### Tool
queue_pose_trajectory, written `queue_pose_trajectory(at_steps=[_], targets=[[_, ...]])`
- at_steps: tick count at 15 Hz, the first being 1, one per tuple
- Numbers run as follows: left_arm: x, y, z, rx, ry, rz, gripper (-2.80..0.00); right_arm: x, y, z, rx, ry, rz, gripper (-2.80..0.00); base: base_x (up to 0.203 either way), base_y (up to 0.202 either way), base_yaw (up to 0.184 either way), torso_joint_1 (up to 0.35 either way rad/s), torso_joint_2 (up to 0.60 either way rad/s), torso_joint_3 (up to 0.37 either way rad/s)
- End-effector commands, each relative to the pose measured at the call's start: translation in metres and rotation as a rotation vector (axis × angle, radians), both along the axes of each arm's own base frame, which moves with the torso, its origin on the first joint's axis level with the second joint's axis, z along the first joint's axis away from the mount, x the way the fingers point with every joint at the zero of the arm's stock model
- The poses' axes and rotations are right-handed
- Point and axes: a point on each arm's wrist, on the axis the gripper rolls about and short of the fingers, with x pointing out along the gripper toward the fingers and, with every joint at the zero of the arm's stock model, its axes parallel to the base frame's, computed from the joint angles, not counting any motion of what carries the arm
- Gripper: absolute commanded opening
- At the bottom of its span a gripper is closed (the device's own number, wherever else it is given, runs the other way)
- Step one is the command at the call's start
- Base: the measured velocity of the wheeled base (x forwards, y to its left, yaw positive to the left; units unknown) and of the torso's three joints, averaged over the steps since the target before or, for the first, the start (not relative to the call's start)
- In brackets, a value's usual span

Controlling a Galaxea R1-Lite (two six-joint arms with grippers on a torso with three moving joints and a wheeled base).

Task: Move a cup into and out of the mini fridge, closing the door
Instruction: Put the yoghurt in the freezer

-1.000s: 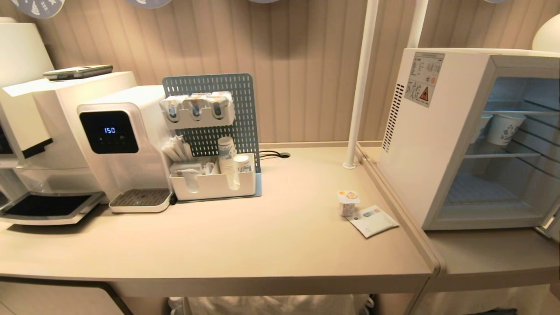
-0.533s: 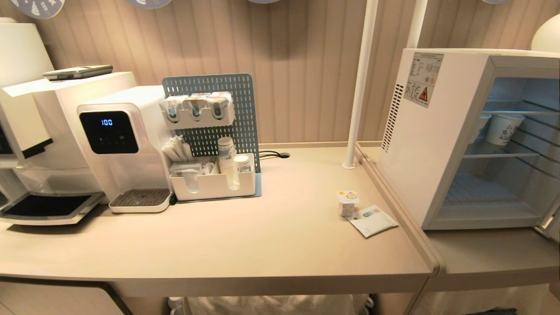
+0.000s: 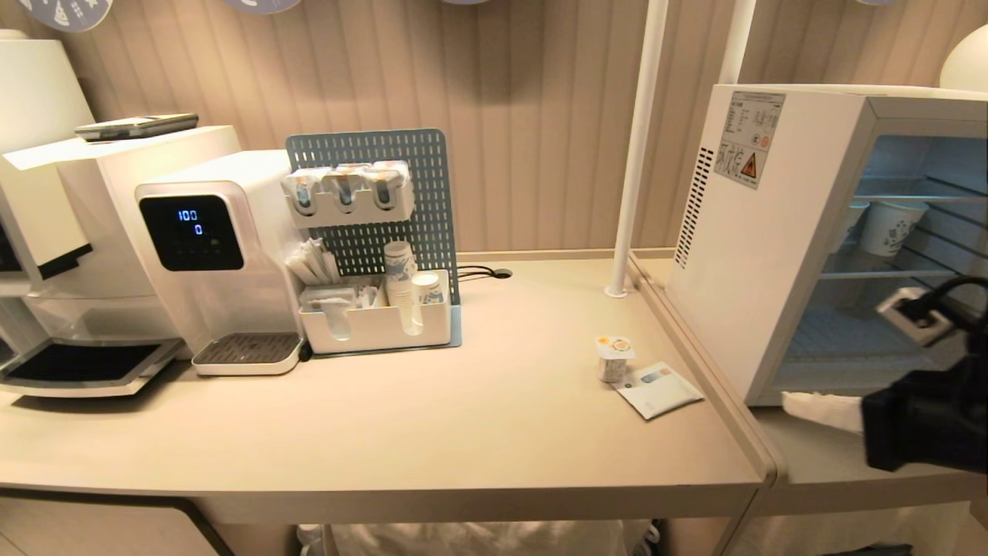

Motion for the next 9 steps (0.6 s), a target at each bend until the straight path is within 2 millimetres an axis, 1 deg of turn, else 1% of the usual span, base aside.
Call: queue_pose_trajectory(at_steps=[1, 3, 5, 6, 7, 8, 9], targets=[[0.000, 0.000, 0.000, -0.003, -0.002, 0.000, -2.80, 0.068, 0.020, -0.077, -0.047, 0.101, 0.007, -2.80, 0.000, 0.000, 0.000, 0.000, 0.00, 0.000], [0.000, 0.000, 0.000, -0.009, -0.001, 0.000, -2.80, 0.098, 0.046, -0.110, -0.123, -0.011, -0.050, -2.80, 0.000, 0.000, 0.000, 0.000, 0.00, 0.000], [0.000, 0.000, 0.000, -0.014, -0.001, 0.000, -2.80, 0.117, 0.074, -0.136, -0.207, -0.121, -0.142, -2.80, 0.000, 0.000, 0.000, 0.000, 0.00, 0.000], [0.000, 0.000, 0.000, -0.018, -0.001, 0.000, -2.80, 0.129, 0.087, -0.142, -0.232, -0.176, -0.189, -2.80, 0.000, 0.000, 0.000, 0.000, 0.00, 0.000], [0.000, 0.000, 0.000, -0.020, -0.001, 0.000, -2.80, 0.140, 0.096, -0.144, -0.239, -0.220, -0.221, -2.80, 0.000, 0.000, 0.000, 0.000, 0.00, 0.000], [0.000, 0.000, 0.000, -0.023, -0.001, 0.001, -2.80, 0.149, 0.101, -0.145, -0.244, -0.242, -0.243, -2.74, 0.000, 0.000, 0.000, 0.000, 0.00, 0.000], [0.000, 0.000, 0.000, -0.024, -0.003, 0.001, -2.80, 0.154, 0.104, -0.148, -0.268, -0.225, -0.258, 0.00, 0.000, 0.000, 0.000, 0.000, 0.00, 0.000]])
